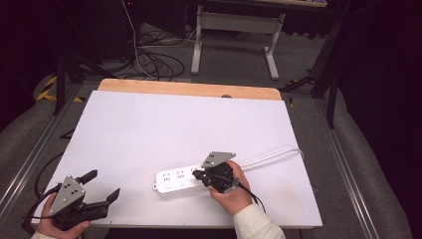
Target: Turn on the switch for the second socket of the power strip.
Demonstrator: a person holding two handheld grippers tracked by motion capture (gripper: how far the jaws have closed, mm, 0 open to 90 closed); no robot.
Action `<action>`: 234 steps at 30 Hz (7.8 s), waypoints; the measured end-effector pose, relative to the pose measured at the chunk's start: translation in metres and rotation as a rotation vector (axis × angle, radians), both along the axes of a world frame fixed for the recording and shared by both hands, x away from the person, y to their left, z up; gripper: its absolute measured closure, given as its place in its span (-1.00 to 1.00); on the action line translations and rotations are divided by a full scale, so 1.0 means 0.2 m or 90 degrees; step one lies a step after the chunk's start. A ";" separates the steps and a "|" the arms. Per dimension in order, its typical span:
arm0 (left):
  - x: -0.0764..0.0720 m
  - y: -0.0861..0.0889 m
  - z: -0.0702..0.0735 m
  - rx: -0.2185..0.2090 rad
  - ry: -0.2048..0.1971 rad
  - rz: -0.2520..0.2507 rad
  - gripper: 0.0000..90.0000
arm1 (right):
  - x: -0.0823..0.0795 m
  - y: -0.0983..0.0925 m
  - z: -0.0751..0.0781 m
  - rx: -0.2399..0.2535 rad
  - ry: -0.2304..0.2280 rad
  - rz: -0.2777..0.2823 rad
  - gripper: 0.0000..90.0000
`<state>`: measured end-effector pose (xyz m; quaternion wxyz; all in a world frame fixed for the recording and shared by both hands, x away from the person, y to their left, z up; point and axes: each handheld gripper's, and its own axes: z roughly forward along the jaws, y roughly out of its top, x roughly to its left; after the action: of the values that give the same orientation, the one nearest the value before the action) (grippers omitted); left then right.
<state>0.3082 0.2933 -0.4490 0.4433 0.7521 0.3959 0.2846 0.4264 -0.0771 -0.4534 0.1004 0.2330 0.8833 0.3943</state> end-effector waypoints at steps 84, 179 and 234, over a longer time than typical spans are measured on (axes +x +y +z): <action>0.00 -0.01 0.00 -0.002 0.007 -0.010 -0.69 | -0.05 0.00 -0.07 0.003 -0.022 -0.005 1.00; 0.01 0.00 0.00 -0.001 0.009 -0.006 -0.69 | -0.15 -0.33 0.32 0.110 -0.121 -0.060 -0.71; -0.02 0.06 -0.06 -0.029 -0.002 0.005 -0.69 | -0.19 -0.94 -0.13 0.082 -0.061 -0.161 -0.69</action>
<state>0.3051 0.3050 -0.4603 0.4599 0.7398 0.4046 0.2784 0.3878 -0.2645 -0.4797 0.1756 0.3293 0.8139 0.4453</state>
